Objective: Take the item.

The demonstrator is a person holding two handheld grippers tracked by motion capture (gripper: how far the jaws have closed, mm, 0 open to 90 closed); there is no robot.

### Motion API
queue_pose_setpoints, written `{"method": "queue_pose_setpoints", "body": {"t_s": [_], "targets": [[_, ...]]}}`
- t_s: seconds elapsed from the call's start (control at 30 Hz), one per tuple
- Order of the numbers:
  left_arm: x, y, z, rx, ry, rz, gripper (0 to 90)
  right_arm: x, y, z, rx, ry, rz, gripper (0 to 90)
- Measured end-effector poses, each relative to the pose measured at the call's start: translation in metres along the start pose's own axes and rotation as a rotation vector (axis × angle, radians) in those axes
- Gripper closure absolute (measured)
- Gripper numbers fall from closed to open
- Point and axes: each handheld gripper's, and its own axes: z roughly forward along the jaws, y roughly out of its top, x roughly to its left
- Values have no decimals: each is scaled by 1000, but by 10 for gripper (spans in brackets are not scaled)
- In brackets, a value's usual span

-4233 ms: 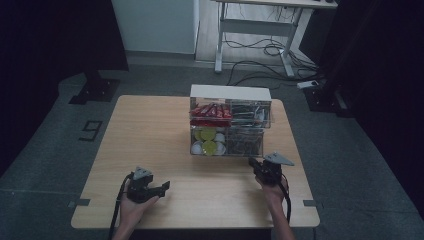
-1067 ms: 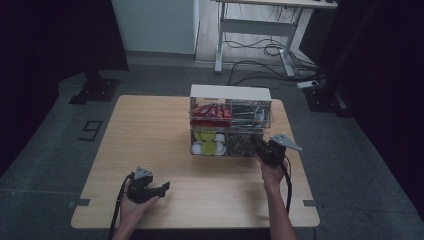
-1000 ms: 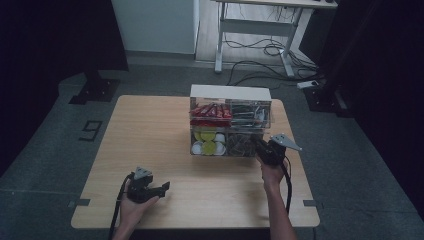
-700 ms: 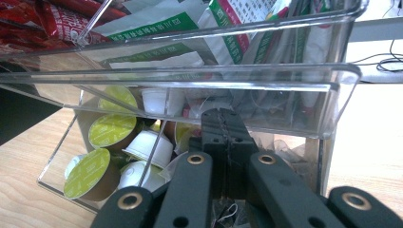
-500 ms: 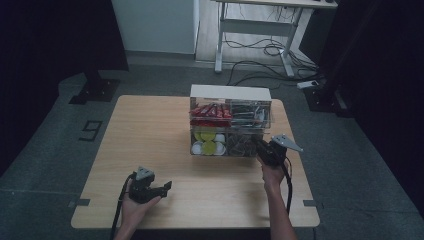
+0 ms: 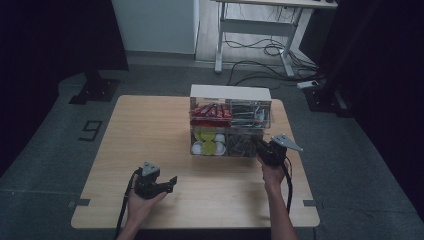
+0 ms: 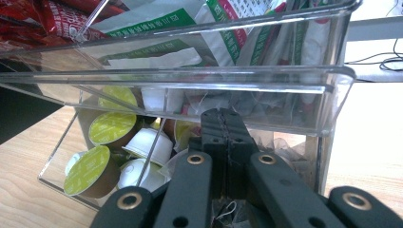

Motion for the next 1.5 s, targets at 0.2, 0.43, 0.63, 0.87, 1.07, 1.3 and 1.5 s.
{"method": "queue_pose_setpoints", "body": {"t_s": [0.2, 0.43, 0.63, 0.87, 1.07, 1.3, 1.5], "targets": [[-13, 13, 3, -28, -24, 15, 257, -2, 1, -2, -3, 1, 3, 892], [-20, 22, 9, -30, -28, 27, 257, -2, 1, -2, -2, 1, 0, 892], [-26, 33, 14, -34, -32, 40, 257, -2, 1, -2, -3, 2, 1, 892], [-29, 42, 17, -37, -31, 46, 259, -3, 1, -2, -3, 6, 3, 893], [-34, 48, 21, -41, -32, 50, 262, -3, 1, -2, -3, 5, 0, 893], [-39, 55, 24, -46, -29, 61, 266, -4, 2, -3, -4, 3, 2, 893], [-44, 61, 30, -48, -29, 58, 267, -5, 2, -4, -6, 3, 7, 893]]}}
